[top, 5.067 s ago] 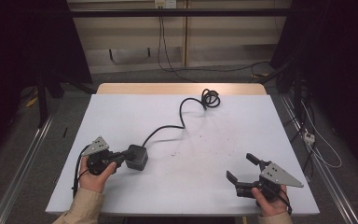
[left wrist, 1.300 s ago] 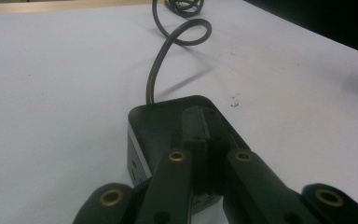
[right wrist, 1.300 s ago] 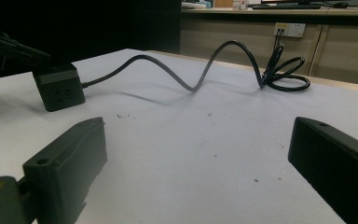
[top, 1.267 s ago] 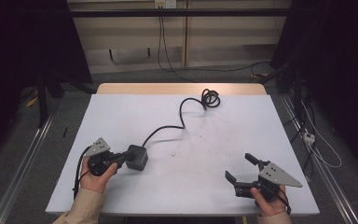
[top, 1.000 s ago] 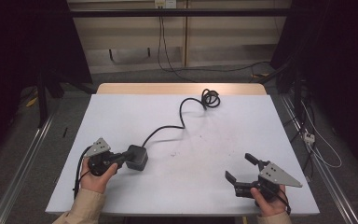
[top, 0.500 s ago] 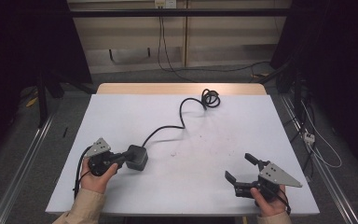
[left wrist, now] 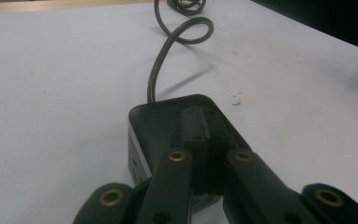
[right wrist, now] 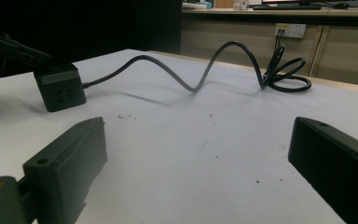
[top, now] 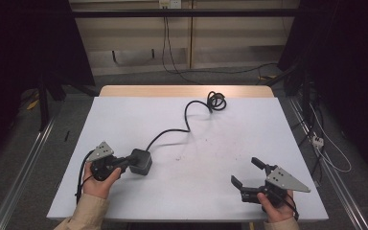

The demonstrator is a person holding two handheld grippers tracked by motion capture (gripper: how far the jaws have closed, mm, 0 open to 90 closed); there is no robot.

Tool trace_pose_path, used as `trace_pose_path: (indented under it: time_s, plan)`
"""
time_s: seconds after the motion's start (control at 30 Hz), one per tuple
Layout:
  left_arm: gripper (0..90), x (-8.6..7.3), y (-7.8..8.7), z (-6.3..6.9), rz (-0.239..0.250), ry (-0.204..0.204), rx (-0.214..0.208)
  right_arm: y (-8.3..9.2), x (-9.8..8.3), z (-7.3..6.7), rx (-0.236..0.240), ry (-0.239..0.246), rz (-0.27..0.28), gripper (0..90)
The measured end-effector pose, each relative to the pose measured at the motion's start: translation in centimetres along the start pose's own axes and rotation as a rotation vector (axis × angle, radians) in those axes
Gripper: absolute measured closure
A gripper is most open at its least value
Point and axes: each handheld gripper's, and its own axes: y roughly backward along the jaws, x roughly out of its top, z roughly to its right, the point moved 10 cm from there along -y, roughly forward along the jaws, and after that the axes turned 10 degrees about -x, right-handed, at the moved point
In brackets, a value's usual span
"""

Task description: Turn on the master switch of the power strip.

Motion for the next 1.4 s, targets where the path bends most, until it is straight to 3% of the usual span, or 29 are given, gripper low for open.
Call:
trace_pose_path:
  time_s: [0.5,0.6,0.67,0.83,1.4]
  plan:
    - [90.0,0.03,-0.05,0.09,-0.022,-0.014,0.026,0.01,-0.02,-0.03,0.001,0.000,0.000,3.8]
    - [90.0,0.07,-0.21,0.35,-0.050,-0.063,0.053,-0.02,-0.01,-0.03,0.001,0.000,0.000,3.8]
    - [90.0,0.06,-0.21,0.33,-0.041,-0.032,0.046,-0.03,-0.02,-0.04,0.001,0.000,-0.001,3.8]
    - [90.0,0.03,-0.16,0.30,-0.046,-0.049,0.050,0.03,0.06,-0.03,0.000,0.000,0.002,3.8]
    - [90.0,0.00,-0.16,0.29,-0.029,-0.026,0.043,0.07,0.06,0.00,0.000,0.002,0.001,3.8]
